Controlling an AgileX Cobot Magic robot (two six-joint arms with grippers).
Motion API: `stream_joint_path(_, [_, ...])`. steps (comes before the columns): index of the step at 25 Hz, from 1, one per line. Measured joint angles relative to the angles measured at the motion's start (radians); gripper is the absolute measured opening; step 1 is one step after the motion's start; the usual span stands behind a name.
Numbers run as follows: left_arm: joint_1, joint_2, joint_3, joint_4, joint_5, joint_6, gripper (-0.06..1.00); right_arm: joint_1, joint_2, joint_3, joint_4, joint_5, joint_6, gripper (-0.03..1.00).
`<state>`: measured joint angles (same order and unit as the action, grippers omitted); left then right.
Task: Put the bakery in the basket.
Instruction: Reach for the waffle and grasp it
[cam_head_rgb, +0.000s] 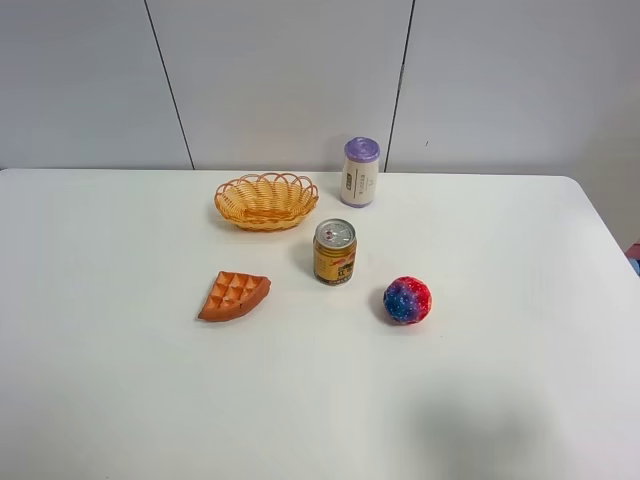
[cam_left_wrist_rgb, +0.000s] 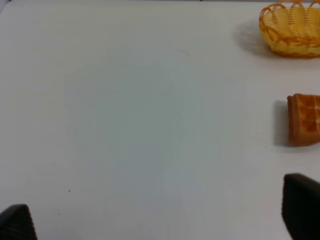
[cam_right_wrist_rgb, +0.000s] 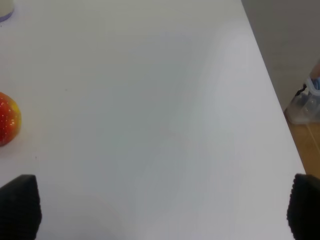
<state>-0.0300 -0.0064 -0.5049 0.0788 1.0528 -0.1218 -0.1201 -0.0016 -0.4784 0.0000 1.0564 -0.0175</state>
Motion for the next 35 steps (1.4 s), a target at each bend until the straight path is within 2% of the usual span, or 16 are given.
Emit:
stream_joint_path(29, [0.0,0.0,0.0,0.0,0.0,0.0,1.0,0.0,0.0,0.0,0.0,0.0,0.0,0.99])
stream_joint_path(32, [0.0,0.061,0.0,-0.005,0.0,0.0,1.0,0.0,0.0,0.0,0.0,0.0,0.0,0.99])
stream_joint_path(35, [0.0,0.208,0.0,-0.014,-0.001,0.002,1.0,0.0,0.0,0.0,0.0,0.0,0.0,0.99])
